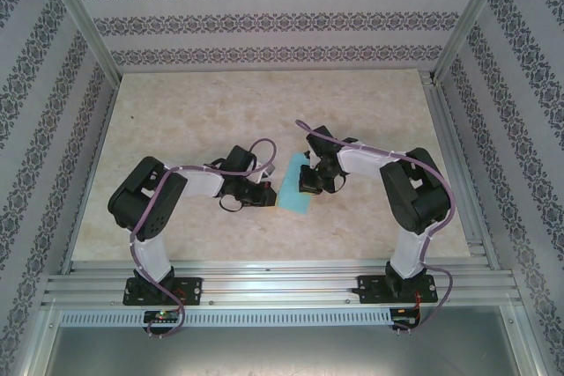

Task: Fold a paper plane with a square sheet of paper (fold left side to right side)
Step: Fold the triangle a second time at the center of the table.

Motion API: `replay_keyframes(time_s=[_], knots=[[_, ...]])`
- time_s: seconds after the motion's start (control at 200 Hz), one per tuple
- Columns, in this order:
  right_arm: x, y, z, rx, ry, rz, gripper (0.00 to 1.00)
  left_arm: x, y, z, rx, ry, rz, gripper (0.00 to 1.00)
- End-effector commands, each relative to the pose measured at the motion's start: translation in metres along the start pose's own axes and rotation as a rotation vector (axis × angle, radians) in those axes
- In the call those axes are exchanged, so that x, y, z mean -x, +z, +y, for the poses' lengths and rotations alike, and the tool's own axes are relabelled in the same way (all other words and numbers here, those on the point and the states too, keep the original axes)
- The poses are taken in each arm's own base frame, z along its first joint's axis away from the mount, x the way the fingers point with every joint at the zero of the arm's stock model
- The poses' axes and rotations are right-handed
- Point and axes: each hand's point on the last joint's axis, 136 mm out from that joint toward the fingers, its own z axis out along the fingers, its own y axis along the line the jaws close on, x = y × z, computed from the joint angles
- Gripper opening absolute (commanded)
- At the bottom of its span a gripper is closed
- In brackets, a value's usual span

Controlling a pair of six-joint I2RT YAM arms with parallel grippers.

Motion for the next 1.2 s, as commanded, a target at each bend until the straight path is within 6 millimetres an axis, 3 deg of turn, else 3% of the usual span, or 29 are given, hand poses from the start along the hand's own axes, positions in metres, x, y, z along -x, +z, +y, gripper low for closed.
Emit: replay_keyframes(time_s=[0.0,0.29,0.51,0.674,0.819,1.199], knots=[[0.000,-0.016,0.026,0.032,-0.068,-0.020,0.04,-0.026,0.000,0.039,0.178,-0.040,0.054,0.00],[-0.010,0.009,0.056,0.073,-0.101,0.027,0.04,-0.031,0.000,0.049,0.227,-0.047,0.062,0.00],[-0.013,0.027,0.064,0.067,-0.115,0.056,0.04,-0.033,0.000,0.052,0.259,-0.047,0.069,0.00],[-0.012,0.034,0.059,0.045,-0.111,0.063,0.05,-0.036,0.000,0.056,0.274,-0.053,0.073,0.00],[-0.016,0.037,0.043,-0.014,-0.107,0.085,0.05,-0.041,-0.001,0.061,0.296,-0.066,0.085,0.00],[-0.011,0.022,0.003,-0.089,-0.090,0.086,0.05,-0.050,0.001,0.071,0.320,-0.082,0.098,0.00]])
